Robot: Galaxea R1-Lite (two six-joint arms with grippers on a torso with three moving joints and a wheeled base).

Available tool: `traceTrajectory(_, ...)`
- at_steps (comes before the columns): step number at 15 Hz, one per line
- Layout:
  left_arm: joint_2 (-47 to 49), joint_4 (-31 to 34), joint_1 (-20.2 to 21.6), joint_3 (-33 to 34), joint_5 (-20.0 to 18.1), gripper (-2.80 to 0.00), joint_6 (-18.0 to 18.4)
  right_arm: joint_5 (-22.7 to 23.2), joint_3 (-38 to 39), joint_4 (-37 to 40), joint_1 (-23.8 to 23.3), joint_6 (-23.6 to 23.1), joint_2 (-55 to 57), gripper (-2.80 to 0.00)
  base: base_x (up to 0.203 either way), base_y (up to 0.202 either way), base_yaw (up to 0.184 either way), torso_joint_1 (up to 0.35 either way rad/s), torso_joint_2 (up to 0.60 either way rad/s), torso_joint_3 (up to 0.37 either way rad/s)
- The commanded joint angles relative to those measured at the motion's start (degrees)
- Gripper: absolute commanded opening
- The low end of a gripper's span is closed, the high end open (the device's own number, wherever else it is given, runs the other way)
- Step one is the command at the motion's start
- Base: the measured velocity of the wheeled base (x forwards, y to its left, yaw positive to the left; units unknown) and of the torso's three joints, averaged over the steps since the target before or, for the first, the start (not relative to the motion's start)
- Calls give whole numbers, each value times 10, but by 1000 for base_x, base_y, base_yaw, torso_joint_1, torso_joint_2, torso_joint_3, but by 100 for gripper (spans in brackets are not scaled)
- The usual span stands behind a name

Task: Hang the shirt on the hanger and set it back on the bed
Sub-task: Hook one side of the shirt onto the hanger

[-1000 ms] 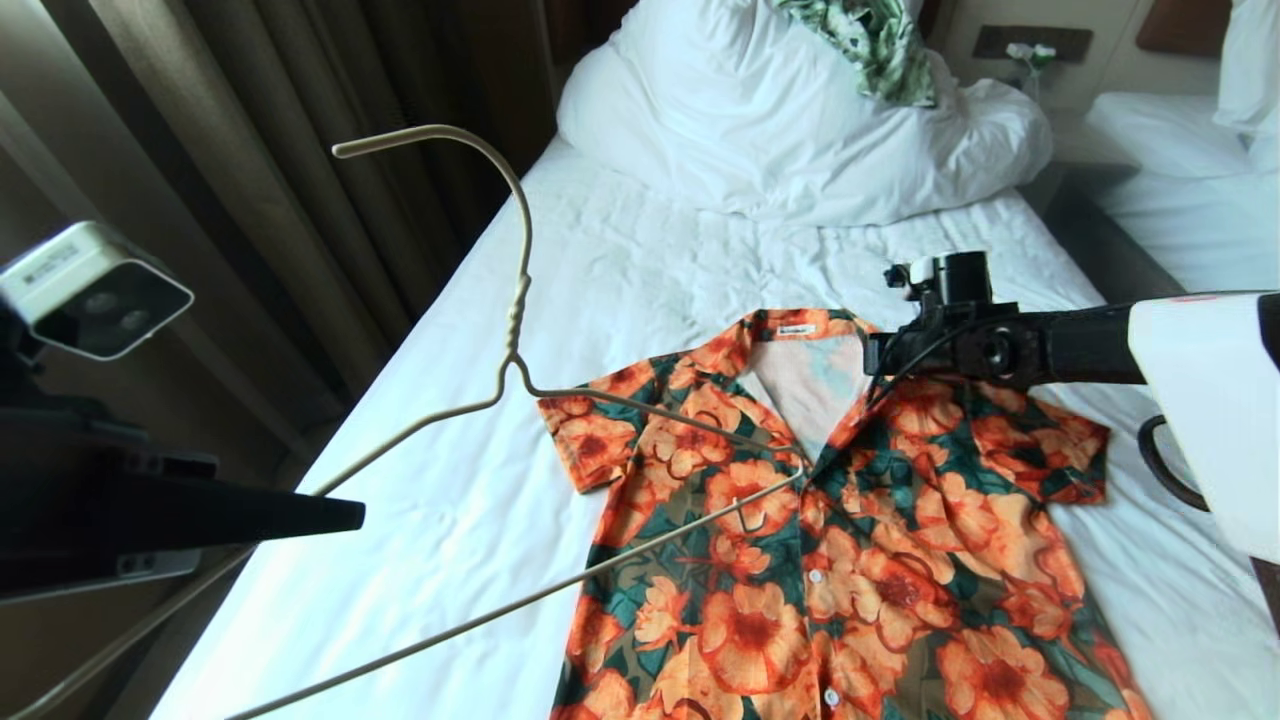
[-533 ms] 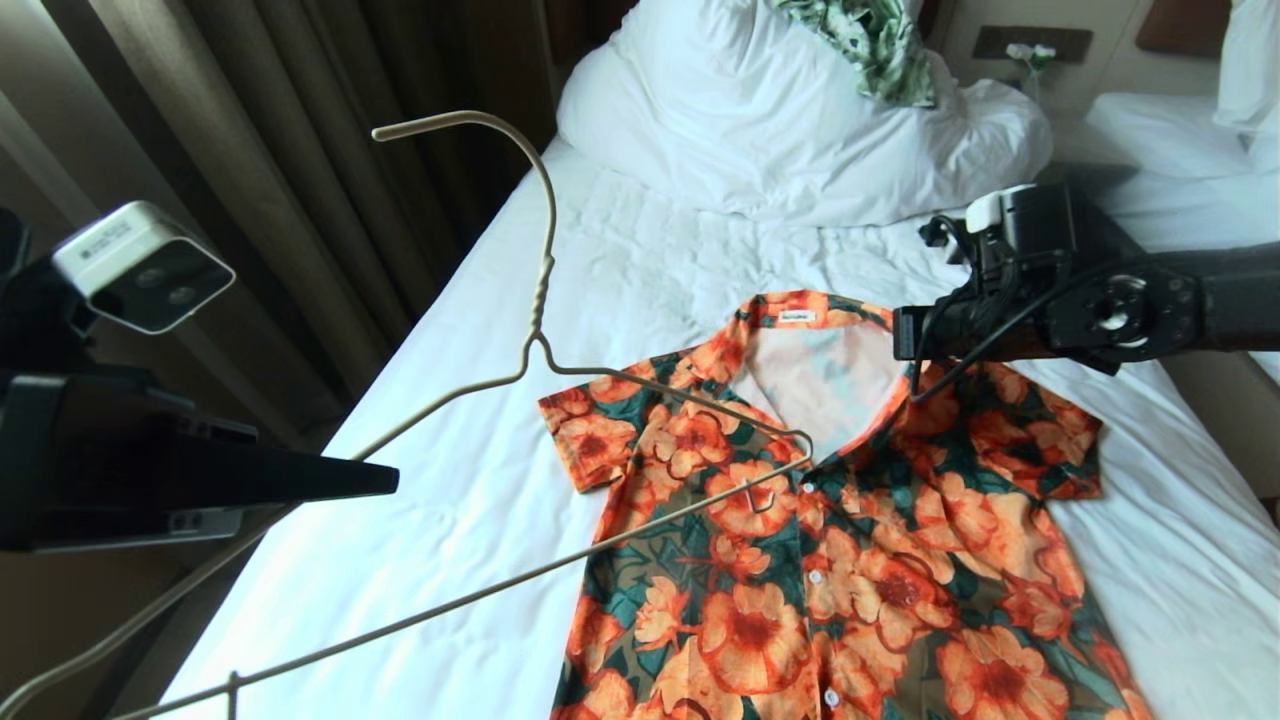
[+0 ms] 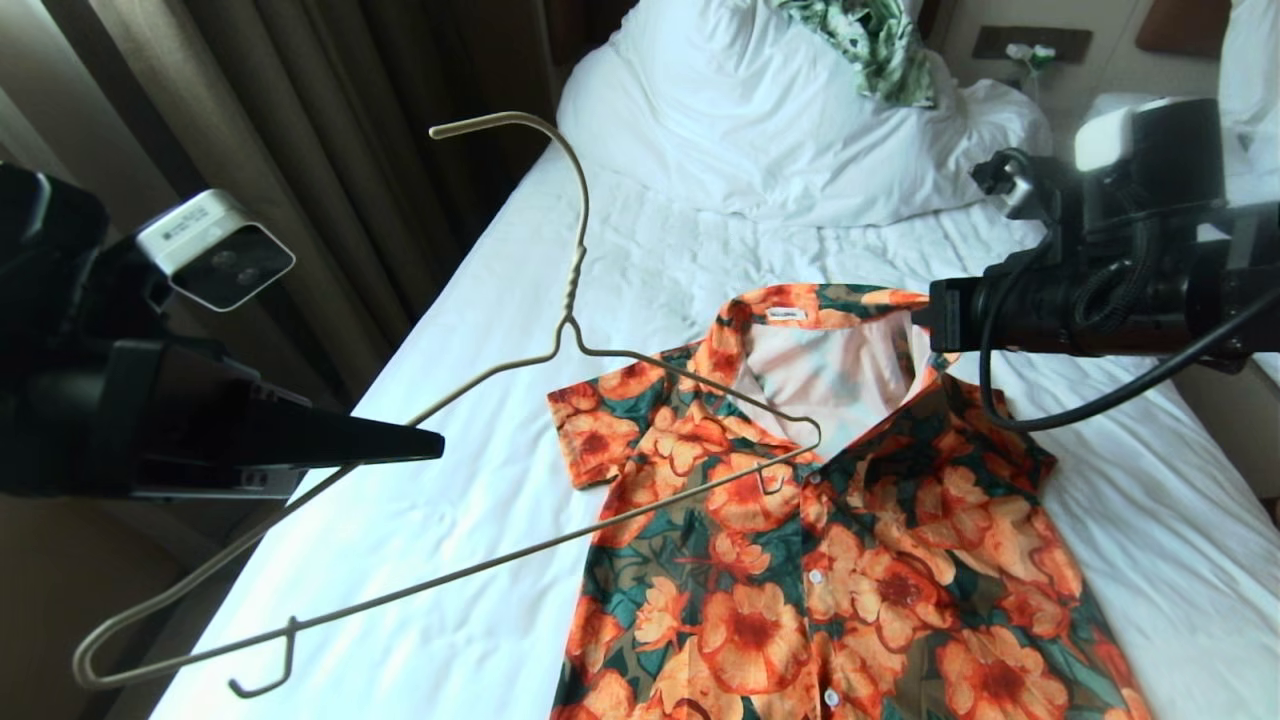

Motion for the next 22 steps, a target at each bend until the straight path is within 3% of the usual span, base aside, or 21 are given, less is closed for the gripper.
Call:
traceTrajectory(1, 11, -8, 0, -1, 0, -280, 0, 0, 22, 0, 19, 0, -50, -280, 0, 0, 0, 0, 0, 0)
traceTrajectory(8, 4, -38, -9, -10, 7, -280, -53, -2, 38, 19, 78, 1, -103, -280, 0, 0, 0, 0, 0, 0)
traceTrajectory(11, -2, -53, -9, -8, 7, -280, -58, -6, 36, 22, 115, 1, -113, -280, 0, 0, 0, 0, 0, 0)
traceTrajectory(15, -17, -59, -33, -2, 7, -280, -87, -6, 25, 17, 131, 1, -108, -280, 0, 0, 0, 0, 0, 0)
traceTrajectory(17, -22, -98, -47, 18, 7, -280, -95, -6, 17, 17, 147, 1, -108, -280, 0, 0, 0, 0, 0, 0)
traceTrajectory(20, -27, -196, -58, 50, 7, -280, -175, -7, -2, 18, 167, 0, -104, -280, 0, 0, 0, 0, 0, 0)
traceTrajectory(22, -30, -308, -67, 102, 16, -280, -218, -7, -24, 20, 180, 0, -95, -280, 0, 0, 0, 0, 0, 0)
